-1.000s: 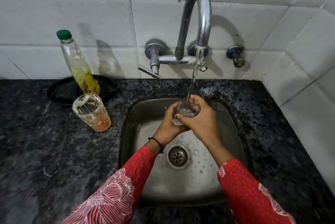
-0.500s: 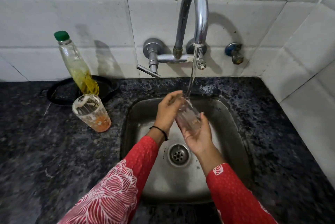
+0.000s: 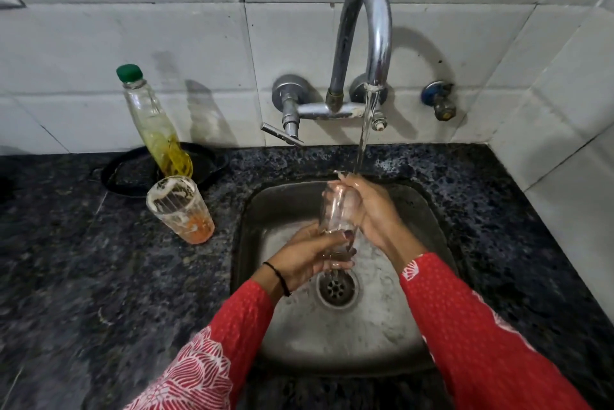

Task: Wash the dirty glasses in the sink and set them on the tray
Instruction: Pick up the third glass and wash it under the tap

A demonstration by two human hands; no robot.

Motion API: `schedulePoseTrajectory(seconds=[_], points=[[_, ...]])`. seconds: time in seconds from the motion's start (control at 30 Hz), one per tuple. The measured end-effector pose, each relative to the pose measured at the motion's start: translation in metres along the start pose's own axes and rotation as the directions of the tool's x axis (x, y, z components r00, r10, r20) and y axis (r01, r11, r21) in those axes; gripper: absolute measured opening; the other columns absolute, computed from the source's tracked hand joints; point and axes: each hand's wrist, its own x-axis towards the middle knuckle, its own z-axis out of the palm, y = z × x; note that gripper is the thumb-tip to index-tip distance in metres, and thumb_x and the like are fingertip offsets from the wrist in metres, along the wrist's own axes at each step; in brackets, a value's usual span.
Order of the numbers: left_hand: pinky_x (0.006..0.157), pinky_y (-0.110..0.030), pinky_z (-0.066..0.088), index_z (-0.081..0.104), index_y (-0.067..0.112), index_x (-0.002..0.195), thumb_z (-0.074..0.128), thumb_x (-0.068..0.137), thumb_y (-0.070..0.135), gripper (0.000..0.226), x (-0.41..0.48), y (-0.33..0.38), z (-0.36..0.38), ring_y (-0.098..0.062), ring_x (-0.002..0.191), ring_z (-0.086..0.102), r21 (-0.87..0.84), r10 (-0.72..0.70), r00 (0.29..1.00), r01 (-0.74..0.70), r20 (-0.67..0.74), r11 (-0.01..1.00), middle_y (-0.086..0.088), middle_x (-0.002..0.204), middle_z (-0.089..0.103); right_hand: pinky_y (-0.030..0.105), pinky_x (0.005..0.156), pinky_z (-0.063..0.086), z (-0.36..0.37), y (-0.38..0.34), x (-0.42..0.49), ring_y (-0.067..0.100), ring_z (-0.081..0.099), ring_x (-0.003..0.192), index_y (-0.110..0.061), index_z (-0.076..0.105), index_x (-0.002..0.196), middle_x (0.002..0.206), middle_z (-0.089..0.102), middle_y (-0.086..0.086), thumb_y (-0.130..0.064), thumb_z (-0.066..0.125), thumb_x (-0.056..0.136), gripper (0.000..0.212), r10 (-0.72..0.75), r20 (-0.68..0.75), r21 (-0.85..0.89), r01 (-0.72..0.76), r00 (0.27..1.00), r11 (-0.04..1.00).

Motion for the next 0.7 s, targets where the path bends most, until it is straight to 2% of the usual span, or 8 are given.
schedulePoseTrajectory(seconds=[0.1,0.17,0.23,0.3,0.37,0.53,0.6,0.7], points=[[0.081,-0.039,0.056,0.062,0.013,0.099,0.06,0.085,-0.004,0.022,0.005,-0.001,0.005,-0.019,0.077,0.064,0.062,0.096,0.995,-0.094,-0.035,0.994,-0.005,0.084,0.067,0.04,0.062,0.054,0.015,-0.007,0.002,0.029,0.064,0.064,-0.003,0.07,0.081,0.078,0.068,0.016,-0.019,0.061,0.083,0.018,-0.062,-0.13,-0.129,0.045,0.99,0.991],[0.081,-0.037,0.055,0.057,0.012,0.105,0.067,0.079,-0.006,0.033,0.013,0.0,0.008,-0.017,0.079,0.063,0.172,0.2,0.975,-0.181,-0.1,0.968,-0.004,0.09,0.064,0.036,0.063,0.055,0.02,-0.011,0.0,0.024,0.065,0.069,-0.011,0.065,0.077,0.08,0.068,0.01,-0.016,0.054,0.091,0.019,-0.158,-0.173,-0.182,0.126,0.972,0.975],[0.079,-0.039,0.053,0.055,0.012,0.111,0.079,0.064,0.0,0.055,0.021,0.001,0.008,-0.022,0.089,0.062,0.243,0.295,0.941,-0.251,-0.164,0.937,-0.007,0.102,0.063,0.03,0.07,0.055,0.017,-0.008,-0.003,0.016,0.065,0.081,-0.018,0.059,0.093,0.093,0.066,0.004,-0.025,0.057,0.092,0.008,-0.26,-0.143,-0.283,0.212,0.955,0.935],[0.082,-0.043,0.052,0.056,0.009,0.113,0.082,0.055,0.005,0.063,0.029,0.004,0.006,-0.028,0.101,0.062,0.287,0.371,0.914,-0.315,-0.165,0.905,-0.01,0.111,0.065,0.025,0.077,0.053,0.01,0.001,-0.008,0.009,0.063,0.09,-0.023,0.049,0.117,0.102,0.064,-0.003,-0.032,0.071,0.08,0.044,-0.274,-0.074,-0.434,0.217,0.959,0.875],[0.087,-0.046,0.053,0.054,0.002,0.12,0.078,0.06,-0.001,0.065,0.036,0.004,0.004,-0.035,0.109,0.061,0.323,0.414,0.906,-0.367,-0.088,0.872,-0.016,0.117,0.065,0.029,0.088,0.052,0.0,0.009,-0.008,0.01,0.064,0.097,-0.029,0.04,0.124,0.104,0.064,-0.005,-0.025,0.085,0.063,0.076,-0.27,-0.023,-0.536,0.216,0.963,0.816],[0.088,-0.042,0.046,0.052,0.011,0.122,0.054,0.072,-0.013,0.056,0.038,0.007,-0.003,-0.029,0.108,0.058,0.318,0.331,0.931,-0.271,-0.153,0.909,-0.016,0.122,0.062,0.034,0.087,0.055,-0.005,0.007,-0.012,0.007,0.066,0.089,-0.03,0.046,0.11,0.095,0.064,-0.007,-0.011,0.087,0.057,0.07,-0.423,-0.055,-0.558,0.323,0.904,0.764],[0.084,-0.036,0.047,0.051,0.006,0.126,0.051,0.082,-0.008,0.046,0.038,0.022,-0.005,-0.026,0.098,0.059,0.284,0.383,0.874,-0.302,-0.3,0.91,-0.018,0.117,0.062,0.029,0.085,0.053,0.0,0.003,-0.018,0.002,0.062,0.087,-0.029,0.044,0.111,0.095,0.06,-0.011,-0.01,0.087,0.059,0.07,-0.475,-0.066,-0.567,0.359,0.878,0.742],[0.067,-0.028,0.049,0.048,0.013,0.124,0.047,0.095,0.007,0.03,0.033,0.062,-0.004,-0.014,0.068,0.057,0.266,0.501,0.677,-0.427,-0.539,0.864,-0.004,0.082,0.057,0.019,0.083,0.047,0.005,-0.001,-0.026,0.001,0.057,0.091,-0.03,0.043,0.115,0.097,0.057,-0.016,-0.016,0.087,0.06,0.072,-0.5,-0.038,-0.642,0.362,0.865,0.676]])
